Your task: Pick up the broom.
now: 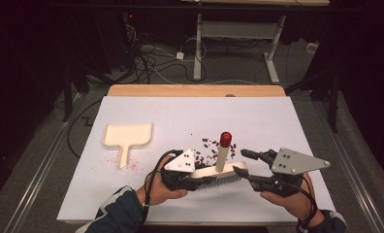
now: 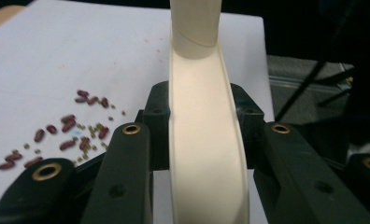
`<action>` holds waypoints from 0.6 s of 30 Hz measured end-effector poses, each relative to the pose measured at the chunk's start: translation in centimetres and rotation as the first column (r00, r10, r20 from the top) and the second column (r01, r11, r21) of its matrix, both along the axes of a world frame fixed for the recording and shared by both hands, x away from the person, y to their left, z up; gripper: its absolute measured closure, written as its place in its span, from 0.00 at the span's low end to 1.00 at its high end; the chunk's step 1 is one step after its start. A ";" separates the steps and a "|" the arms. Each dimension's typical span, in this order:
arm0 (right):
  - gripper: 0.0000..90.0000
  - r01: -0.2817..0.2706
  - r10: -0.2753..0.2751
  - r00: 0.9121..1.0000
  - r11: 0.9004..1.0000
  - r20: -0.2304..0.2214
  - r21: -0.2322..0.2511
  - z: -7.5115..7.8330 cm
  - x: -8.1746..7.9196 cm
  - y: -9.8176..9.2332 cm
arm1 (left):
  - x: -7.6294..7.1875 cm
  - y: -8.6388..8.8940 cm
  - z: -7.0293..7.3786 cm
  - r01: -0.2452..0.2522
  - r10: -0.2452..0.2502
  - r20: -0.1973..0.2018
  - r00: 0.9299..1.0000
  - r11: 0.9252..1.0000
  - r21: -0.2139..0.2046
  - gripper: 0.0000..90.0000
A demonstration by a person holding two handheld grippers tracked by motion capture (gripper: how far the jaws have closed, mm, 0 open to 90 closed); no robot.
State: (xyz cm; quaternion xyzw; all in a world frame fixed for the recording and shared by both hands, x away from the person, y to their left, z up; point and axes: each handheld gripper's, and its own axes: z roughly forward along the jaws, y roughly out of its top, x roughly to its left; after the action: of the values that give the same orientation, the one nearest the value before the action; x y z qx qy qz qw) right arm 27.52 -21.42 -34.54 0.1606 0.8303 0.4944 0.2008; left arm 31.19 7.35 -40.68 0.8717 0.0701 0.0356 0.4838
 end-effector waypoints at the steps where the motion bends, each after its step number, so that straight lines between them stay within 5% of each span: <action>1: 0.50 -0.021 0.020 1.000 0.999 -0.015 -0.039 -0.4 0.1 0.1 | -0.2 0.1 -0.1 0.013 -0.013 0.003 1.000 1.000 0.016 0.73; 4: 0.46 -0.082 0.074 0.994 0.989 -0.075 -0.120 -2.0 0.7 1.0 | -1.0 0.2 -0.4 0.063 -0.063 -0.002 0.998 0.997 0.037 0.73; 7: 0.43 -0.178 0.153 0.979 0.964 -0.136 -0.199 -3.8 1.0 2.4 | -1.8 0.2 -0.8 0.104 -0.104 -0.005 0.995 0.993 0.052 0.73; 10: 0.48 -0.282 0.228 0.946 0.928 -0.229 -0.242 -5.5 1.1 3.4 | -2.1 0.3 -1.2 0.130 -0.129 -0.017 0.992 0.990 0.056 0.73; 13: 0.59 -0.331 0.260 0.927 0.906 -0.271 -0.264 -6.7 1.1 4.4 | -2.3 0.2 -1.3 0.139 -0.139 -0.015 0.990 0.989 0.057 0.73; 15: 0.68 -0.335 0.262 0.923 0.907 -0.281 -0.255 -7.0 1.1 4.7 | -2.3 0.2 -1.4 0.150 -0.150 -0.020 0.989 0.987 0.054 0.73; 17: 0.73 -0.371 0.299 0.910 0.897 -0.287 -0.241 -7.1 1.1 4.9 | -2.3 0.3 -1.3 0.146 -0.145 -0.016 0.989 0.989 0.039 0.72; 18: 0.73 -0.362 0.289 0.912 0.901 -0.291 -0.241 -7.1 1.0 4.9 | -2.3 0.3 -1.3 0.147 -0.146 -0.014 0.989 0.988 0.038 0.71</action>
State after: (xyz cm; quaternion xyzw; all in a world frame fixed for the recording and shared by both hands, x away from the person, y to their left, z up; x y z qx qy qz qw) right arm 28.50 -16.49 -41.66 0.0480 0.9271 0.3704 0.0307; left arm 28.85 7.64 -41.98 0.8839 0.0078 -0.0034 0.4675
